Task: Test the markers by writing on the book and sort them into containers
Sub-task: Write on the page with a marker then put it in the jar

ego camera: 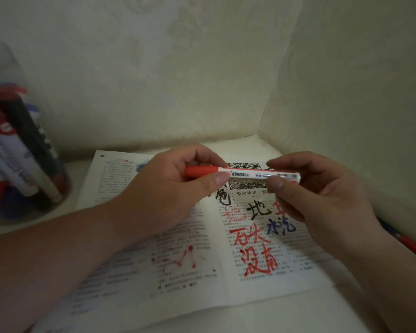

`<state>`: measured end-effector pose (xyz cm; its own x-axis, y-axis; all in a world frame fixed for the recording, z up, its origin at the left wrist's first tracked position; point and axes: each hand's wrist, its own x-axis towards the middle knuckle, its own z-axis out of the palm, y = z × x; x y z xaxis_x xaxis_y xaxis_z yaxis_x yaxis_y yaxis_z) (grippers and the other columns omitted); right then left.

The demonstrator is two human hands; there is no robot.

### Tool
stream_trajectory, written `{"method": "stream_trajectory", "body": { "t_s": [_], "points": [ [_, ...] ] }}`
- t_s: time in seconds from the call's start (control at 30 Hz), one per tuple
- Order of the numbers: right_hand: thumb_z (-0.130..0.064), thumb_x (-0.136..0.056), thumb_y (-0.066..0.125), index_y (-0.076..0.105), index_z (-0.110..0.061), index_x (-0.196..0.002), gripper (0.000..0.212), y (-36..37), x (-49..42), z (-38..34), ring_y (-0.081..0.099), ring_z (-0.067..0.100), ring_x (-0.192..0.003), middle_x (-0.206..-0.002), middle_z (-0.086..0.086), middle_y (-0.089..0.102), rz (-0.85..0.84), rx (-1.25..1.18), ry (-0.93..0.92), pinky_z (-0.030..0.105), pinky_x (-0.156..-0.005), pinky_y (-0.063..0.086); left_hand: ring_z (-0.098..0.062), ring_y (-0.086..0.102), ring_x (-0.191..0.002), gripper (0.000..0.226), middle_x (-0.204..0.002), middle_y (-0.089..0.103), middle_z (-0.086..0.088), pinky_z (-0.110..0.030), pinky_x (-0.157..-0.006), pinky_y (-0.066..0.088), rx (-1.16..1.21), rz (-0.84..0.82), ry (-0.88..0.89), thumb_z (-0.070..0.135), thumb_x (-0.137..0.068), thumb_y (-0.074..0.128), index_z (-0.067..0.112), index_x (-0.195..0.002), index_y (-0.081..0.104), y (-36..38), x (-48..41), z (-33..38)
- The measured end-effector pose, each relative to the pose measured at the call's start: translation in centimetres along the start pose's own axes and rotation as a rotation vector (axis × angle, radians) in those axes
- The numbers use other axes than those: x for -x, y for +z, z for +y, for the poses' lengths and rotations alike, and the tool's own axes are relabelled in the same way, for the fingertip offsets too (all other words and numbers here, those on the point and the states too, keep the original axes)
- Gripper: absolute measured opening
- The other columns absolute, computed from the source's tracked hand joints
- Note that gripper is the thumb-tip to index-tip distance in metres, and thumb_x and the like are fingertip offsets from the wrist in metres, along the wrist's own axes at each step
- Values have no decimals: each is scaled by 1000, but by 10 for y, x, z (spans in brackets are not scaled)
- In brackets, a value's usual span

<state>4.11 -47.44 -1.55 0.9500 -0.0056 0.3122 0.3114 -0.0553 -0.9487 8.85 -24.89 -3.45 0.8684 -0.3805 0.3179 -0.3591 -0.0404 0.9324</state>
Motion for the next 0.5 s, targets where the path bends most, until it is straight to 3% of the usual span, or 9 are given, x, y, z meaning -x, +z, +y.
{"method": "stream_trajectory", "body": {
  "t_s": [0.13,0.2,0.37,0.5],
  "points": [
    [-9,-69,75,70,-10,-93,25,7,1,0,57,8,-50,-64,-1,68,35,57,-62,12,-47,42,-20,38,-51,22,-57,48,-5,-33,-52,34,194,107,-37,31,-94,54,15,-91,68,0,-3,-3],
    [-8,-69,76,73,-14,-90,22,9,2,-1,61,7,-56,-70,0,71,10,68,-110,13,-50,46,-18,29,-46,23,-52,35,-3,-30,-49,29,287,134,-76,28,-96,58,11,-83,65,1,-5,-1],
    [-9,-69,76,76,-13,-89,20,13,6,-3,61,7,-52,-71,2,74,-29,113,-130,12,-49,46,-21,11,-51,35,-55,18,-4,-31,-47,16,354,151,-98,39,-87,58,8,-71,57,4,-5,5],
    [-23,-76,72,78,-12,-83,14,16,8,-6,52,20,-41,-64,12,72,-53,130,-60,17,-42,40,-17,17,-45,37,-52,22,-2,-26,-44,25,264,178,-47,36,-94,55,12,-66,55,3,-4,7]
  ]
}}
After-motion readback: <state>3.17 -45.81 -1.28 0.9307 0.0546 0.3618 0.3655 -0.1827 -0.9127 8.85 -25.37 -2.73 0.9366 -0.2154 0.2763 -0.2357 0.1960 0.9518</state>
